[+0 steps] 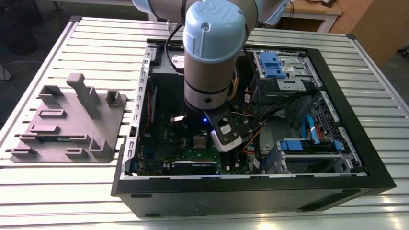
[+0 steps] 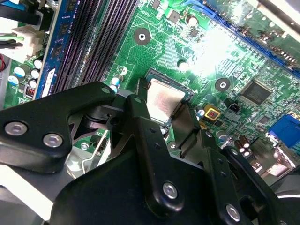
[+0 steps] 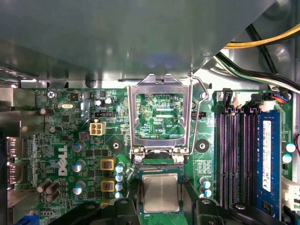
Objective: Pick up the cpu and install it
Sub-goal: 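Place the cpu into insertion slot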
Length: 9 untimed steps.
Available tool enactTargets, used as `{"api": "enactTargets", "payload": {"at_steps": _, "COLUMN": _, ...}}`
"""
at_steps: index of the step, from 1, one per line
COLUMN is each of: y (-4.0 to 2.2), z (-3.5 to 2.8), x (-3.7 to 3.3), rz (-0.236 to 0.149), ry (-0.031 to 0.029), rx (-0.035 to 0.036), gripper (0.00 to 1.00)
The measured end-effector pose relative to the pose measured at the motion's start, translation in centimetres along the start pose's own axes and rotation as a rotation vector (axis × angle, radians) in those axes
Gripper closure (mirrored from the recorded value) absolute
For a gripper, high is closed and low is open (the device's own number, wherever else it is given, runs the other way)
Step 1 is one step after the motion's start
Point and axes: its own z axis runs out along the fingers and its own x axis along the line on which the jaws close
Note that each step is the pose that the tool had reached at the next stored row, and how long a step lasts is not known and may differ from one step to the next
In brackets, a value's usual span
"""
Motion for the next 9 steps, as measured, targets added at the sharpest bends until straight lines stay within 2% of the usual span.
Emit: {"api": "enactTargets", "payload": {"at_steps": 9, "y": 0.00, "z": 0.02, "x": 0.00, "rz": 0.000, "ry": -0.0001, "rx": -0.0001, "gripper": 0.54}}
